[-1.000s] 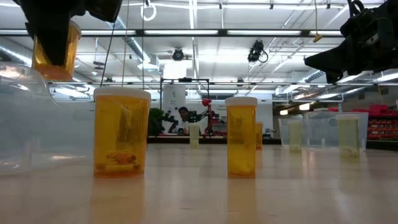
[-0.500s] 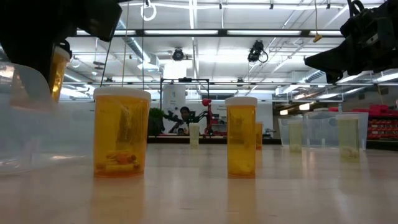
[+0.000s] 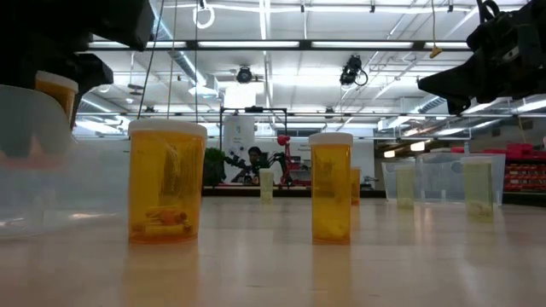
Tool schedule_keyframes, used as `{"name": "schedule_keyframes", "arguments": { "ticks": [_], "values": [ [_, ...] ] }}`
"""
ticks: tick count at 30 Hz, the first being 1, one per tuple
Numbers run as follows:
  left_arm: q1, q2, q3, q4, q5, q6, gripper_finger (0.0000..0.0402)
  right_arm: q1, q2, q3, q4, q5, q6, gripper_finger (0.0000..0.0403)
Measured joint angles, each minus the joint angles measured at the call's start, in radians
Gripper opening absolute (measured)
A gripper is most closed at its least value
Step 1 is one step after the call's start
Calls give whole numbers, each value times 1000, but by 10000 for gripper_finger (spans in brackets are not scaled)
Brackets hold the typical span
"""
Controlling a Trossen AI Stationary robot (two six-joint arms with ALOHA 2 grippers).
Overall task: Pick and place medicine bottles into bin by pill shape (circle, oval)
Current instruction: Put the large orange pill bottle into the bottom transparent bin
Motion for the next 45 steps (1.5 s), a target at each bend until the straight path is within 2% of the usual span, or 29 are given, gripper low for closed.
{"name": "schedule_keyframes", "arguments": {
  "ticks": [5, 9, 16, 24, 31, 39, 45],
  "values": [
    [-25, 0, 0, 0, -27, 88, 202, 0, 0, 0, -1, 0, 0, 37],
    [-42, 0, 0, -15, -52, 229, 199, 0, 0, 0, -1, 0, 0, 37],
    [-42, 0, 0, -18, -57, 531, 206, 0, 0, 0, -1, 0, 0, 37],
    [-42, 0, 0, -18, -56, 974, 201, 0, 0, 0, -1, 0, 0, 37],
    [-39, 0, 0, -18, -56, 1288, 212, 0, 0, 0, -1, 0, 0, 37],
    [2, 0, 0, -16, -55, 1481, 205, 0, 0, 0, -1, 0, 0, 37],
    [61, 0, 0, -6, 28, 1587, 207, 0, 0, 0, -1, 0, 0, 37]
  ]
}}
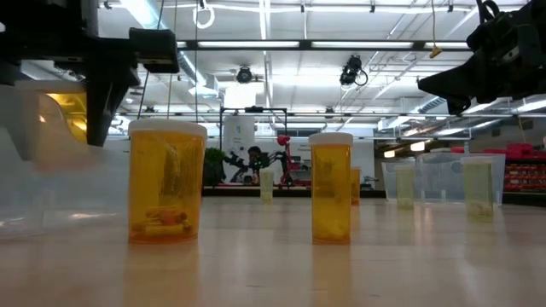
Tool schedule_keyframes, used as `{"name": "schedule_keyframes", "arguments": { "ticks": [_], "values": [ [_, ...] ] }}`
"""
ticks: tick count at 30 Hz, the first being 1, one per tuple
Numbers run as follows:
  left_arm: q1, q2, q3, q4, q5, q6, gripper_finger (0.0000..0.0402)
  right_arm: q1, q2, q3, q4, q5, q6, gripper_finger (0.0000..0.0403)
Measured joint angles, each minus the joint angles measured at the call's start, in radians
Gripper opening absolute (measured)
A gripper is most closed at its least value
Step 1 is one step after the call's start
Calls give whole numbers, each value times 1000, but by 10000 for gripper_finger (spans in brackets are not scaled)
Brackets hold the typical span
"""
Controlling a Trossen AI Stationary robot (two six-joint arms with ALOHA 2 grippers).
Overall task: Pick and place medicine bottles into bin by pill shape (circle, oval)
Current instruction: Put the large orange pill bottle into the bottom transparent bin
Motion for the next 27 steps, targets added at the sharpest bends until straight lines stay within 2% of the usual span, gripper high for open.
{"name": "schedule_keyframes", "arguments": {
  "ticks": [11, 15, 22, 27],
  "values": [
    [39, 45, 1, 40, 114, 188, 211, 0, 0, 0, 0, 0, 0, 37],
    [36, 82, 1, 45, 152, 192, 209, 0, 0, 0, 1, 0, 0, 37],
    [18, 114, 1, 45, 153, 192, 201, 0, 0, 0, 1, 0, 0, 37],
    [18, 115, 1, 48, 155, 180, 216, 0, 0, 0, 0, 0, 0, 37]
  ]
}}
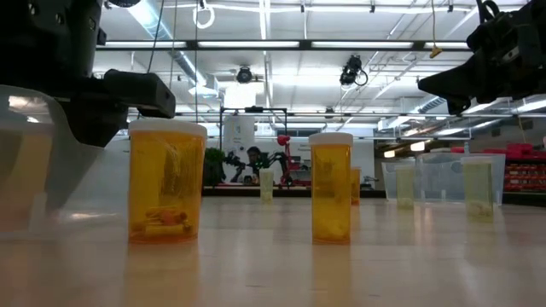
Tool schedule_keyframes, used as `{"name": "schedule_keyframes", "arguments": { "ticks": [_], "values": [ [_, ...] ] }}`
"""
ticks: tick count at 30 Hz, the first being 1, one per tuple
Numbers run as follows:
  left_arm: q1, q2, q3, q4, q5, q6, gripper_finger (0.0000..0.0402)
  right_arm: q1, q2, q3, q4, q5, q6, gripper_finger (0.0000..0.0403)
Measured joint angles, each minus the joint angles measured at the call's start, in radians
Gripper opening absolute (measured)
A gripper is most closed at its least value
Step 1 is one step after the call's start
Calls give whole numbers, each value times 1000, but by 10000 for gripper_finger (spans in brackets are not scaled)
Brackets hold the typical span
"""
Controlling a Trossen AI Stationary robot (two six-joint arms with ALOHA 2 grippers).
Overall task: Pick and place medicine bottles into bin by pill shape (circle, oval)
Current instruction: Put the large orange pill bottle into the bottom transparent bin
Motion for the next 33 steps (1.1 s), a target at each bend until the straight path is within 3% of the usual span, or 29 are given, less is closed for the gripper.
{"name": "schedule_keyframes", "arguments": {
  "ticks": [15, 33],
  "values": [
    [0, -3, 0, 0, -4, -135, 307, 0, 0, 0, 0, 0, 0, 37],
    [-15, -78, 0, -88, -132, -236, 293, 0, 0, 0, -1, 0, 0, 37]
  ]
}}
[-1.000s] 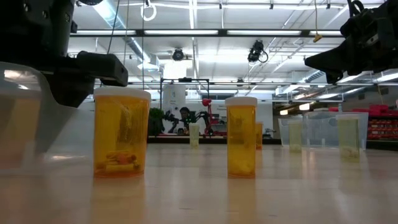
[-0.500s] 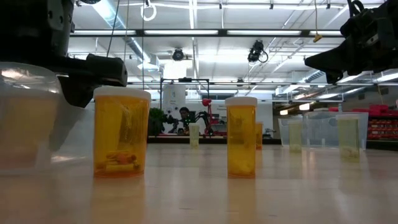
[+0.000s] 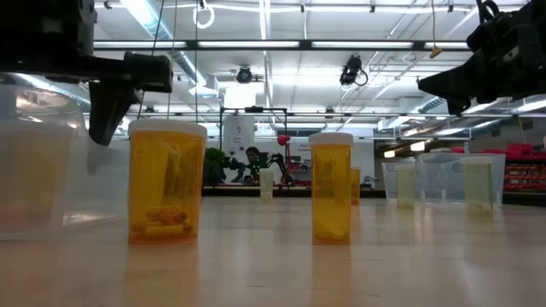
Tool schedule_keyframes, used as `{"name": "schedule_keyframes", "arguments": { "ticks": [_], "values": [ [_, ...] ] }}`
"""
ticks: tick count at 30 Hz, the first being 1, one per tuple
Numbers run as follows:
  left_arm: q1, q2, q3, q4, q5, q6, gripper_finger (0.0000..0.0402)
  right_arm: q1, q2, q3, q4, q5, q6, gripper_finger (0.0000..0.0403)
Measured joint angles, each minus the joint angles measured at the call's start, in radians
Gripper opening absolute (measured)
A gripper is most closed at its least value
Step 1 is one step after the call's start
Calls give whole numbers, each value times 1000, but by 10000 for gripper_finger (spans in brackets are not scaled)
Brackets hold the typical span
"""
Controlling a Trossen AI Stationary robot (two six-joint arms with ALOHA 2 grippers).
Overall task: Pick and place medicine bottles into bin by pill shape (circle, oval)
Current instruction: Put the large orange pill bottle into the bottom transparent bin
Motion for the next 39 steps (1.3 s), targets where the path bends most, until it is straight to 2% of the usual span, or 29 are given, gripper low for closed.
{"name": "schedule_keyframes", "arguments": {
  "ticks": [5, 10, 18, 28, 39],
  "values": [
    [8, -36, 0, -26, -71, 7, 293, 0, 0, 0, -3, 0, 0, 37],
    [20, -73, 0, -69, -214, 79, 293, 0, 0, 0, -7, 0, 0, 37],
    [37, -93, 51, -40, -288, 169, 293, 0, 0, 0, -7, 0, 0, 37],
    [36, -93, 93, 218, -266, 119, 293, 0, 0, 0, -8, 0, 0, 37],
    [47, -93, 93, 368, -201, -101, 293, 0, 0, 0, -8, 0, 0, 37]
  ]
}}
